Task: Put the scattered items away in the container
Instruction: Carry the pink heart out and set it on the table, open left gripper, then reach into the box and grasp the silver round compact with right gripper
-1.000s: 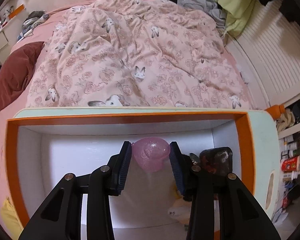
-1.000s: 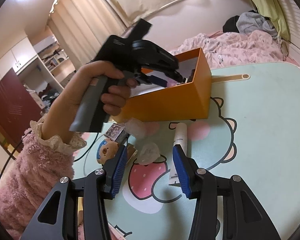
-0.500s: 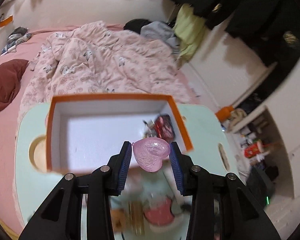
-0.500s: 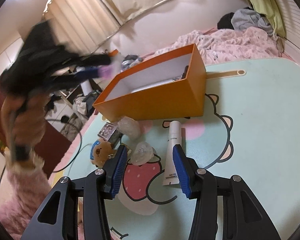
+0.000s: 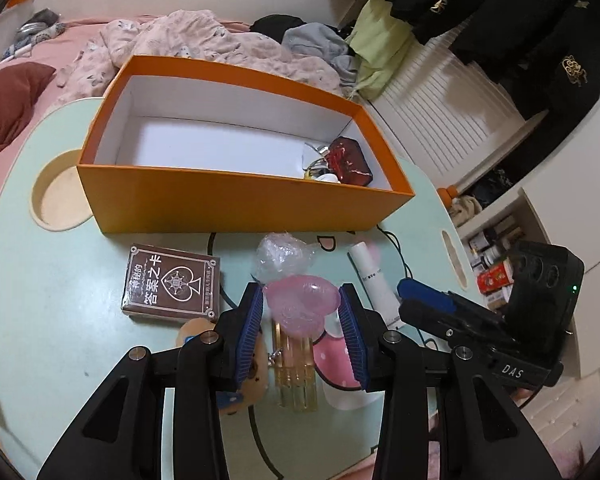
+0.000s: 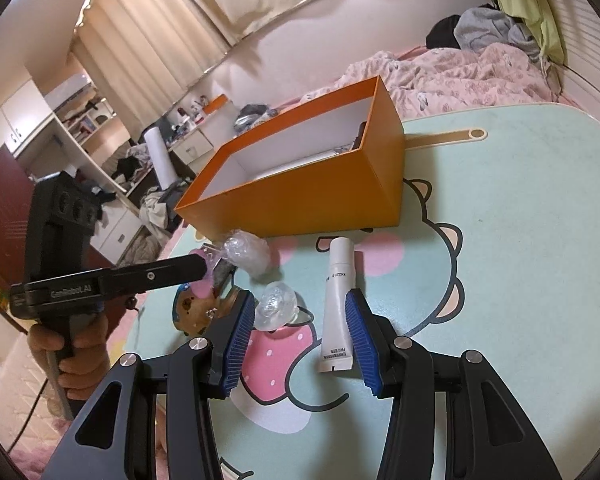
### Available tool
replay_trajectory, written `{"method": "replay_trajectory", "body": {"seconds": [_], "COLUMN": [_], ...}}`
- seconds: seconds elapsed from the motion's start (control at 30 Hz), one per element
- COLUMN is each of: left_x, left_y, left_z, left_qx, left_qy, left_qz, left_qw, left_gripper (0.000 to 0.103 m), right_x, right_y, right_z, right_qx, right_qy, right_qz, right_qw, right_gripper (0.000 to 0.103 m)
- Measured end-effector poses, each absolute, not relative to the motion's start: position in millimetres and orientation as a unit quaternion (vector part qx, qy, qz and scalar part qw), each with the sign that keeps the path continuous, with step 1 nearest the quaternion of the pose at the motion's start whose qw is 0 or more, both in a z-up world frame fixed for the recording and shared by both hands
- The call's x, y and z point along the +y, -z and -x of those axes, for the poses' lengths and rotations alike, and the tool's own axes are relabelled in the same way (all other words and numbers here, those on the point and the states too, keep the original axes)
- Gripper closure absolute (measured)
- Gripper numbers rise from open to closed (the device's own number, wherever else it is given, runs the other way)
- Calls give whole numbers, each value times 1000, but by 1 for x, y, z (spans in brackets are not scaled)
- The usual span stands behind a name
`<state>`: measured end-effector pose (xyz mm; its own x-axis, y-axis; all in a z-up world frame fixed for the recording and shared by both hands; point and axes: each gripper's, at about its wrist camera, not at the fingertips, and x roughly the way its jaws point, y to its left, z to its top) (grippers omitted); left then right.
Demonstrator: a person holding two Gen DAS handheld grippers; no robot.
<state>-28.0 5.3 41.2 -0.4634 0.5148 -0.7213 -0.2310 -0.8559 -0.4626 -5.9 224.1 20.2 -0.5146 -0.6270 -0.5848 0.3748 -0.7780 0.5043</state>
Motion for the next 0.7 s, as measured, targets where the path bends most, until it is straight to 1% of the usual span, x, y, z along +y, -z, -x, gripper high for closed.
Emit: {"method": "replay_trajectory", "body": {"seconds": [0.17, 0.2, 0.23, 0.3, 0.43, 0.6, 0.7], "left_x": [-8, -12, -16, -23, -36, -48, -52], "left_y": [-48, -48, -48, -48, -45, -28, -28], "left_z": [16, 15, 13, 7, -5, -6, -11], "left_qx": [-165, -172, -181, -191, -179, -208, -211], "left_qy": [-865, -868, -871, -884, -918, -906, -913], "left_qz": [417, 407, 397, 366, 301, 300, 284], "left_qw": [224, 226, 226, 218, 187, 212, 201], "left_gripper": [62, 61, 58, 56, 56, 56, 56], "right_x": [223, 223, 223, 223, 222, 214, 205], "right_y": [-20, -20, -20, -20, -22, -35, -62], "right_z": [5, 5, 5, 5, 6, 7, 8], "right_qx": [-158, -158, -159, -160, -157, -134, -138], "right_qy": [855, 855, 855, 855, 860, 867, 865], "right_qz": [-398, -398, -398, -397, -392, -388, -378], "right_qw": [293, 293, 293, 292, 288, 282, 302], "right_gripper": [57, 57, 57, 57, 56, 57, 57]}}
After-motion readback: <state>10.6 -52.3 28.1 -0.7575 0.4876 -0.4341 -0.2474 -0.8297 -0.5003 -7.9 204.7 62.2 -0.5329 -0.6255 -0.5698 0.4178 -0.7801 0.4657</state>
